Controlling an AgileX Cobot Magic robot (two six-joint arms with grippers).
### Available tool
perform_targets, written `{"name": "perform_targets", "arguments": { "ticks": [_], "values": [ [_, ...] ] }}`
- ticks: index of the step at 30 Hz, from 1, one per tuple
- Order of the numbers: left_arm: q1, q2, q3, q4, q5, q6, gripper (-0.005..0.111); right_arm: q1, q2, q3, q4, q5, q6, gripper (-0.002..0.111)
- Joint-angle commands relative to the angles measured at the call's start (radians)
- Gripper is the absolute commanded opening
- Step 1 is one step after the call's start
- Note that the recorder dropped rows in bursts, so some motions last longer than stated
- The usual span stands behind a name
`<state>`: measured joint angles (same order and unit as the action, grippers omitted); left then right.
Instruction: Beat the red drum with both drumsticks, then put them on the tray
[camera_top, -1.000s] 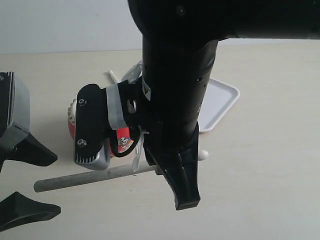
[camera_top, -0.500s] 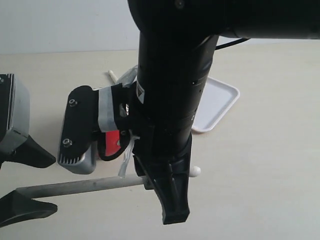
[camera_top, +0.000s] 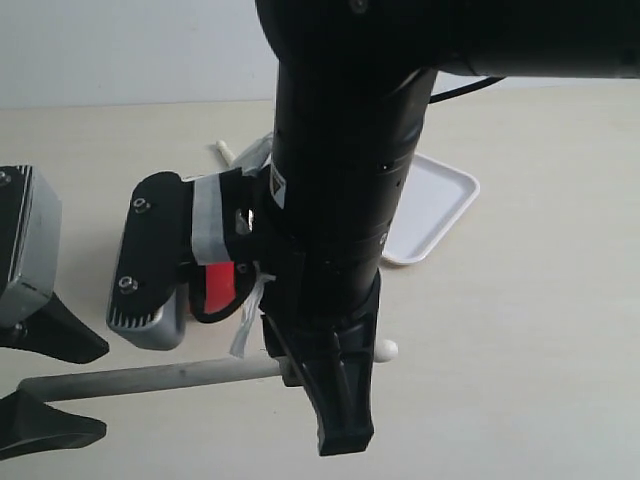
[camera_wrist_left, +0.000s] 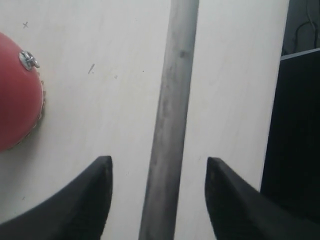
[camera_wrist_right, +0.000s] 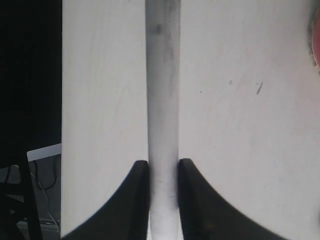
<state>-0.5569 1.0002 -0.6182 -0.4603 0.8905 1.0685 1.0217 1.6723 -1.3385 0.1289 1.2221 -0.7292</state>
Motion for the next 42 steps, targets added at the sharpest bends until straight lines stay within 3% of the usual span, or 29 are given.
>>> {"name": "perform_targets", "arguments": {
  "ticks": [1,9,13,25,26,28,35,38,42],
  "values": [
    [-0.006,0.001,-0.010,-0.049,0.008,0.004,0.054,0.002,-0.001,-0.006,0.036,-0.001,-0.001,0.000],
    [-0.006,0.001,0.014,-0.048,0.028,0.012,0.052,0.002,-0.001,-0.006,0.054,-0.001,-0.001,0.000],
    [-0.006,0.001,0.031,-0.051,0.028,0.012,0.033,0.002,-0.001,-0.006,0.056,-0.001,-0.001,0.000],
    [-0.006,0.001,0.031,-0.131,-0.013,0.012,0.034,0.002,-0.001,-0.006,0.082,-0.001,-0.001,0.000],
    [-0.006,0.001,0.031,-0.131,-0.013,0.012,0.031,0.002,-0.001,-0.006,0.082,-0.001,-0.001,0.000],
    [-0.006,0.001,0.031,-0.131,-0.012,0.010,0.002,0.002,-0.001,-0.006,0.084,-0.001,-0.001,0.000],
    [-0.006,0.001,0.031,-0.131,-0.010,-0.058,0.000,0.002,-0.001,-0.006,0.103,-0.001,-0.001,0.000],
    [-0.006,0.001,0.031,-0.131,-0.006,-0.088,0.000,0.002,-0.001,-0.006,0.106,-0.001,-0.001,0.008],
    [-0.006,0.001,0.031,-0.129,-0.006,-0.160,0.000,0.002,-0.003,-0.006,0.107,-0.001,-0.001,0.028]
  ]
}}
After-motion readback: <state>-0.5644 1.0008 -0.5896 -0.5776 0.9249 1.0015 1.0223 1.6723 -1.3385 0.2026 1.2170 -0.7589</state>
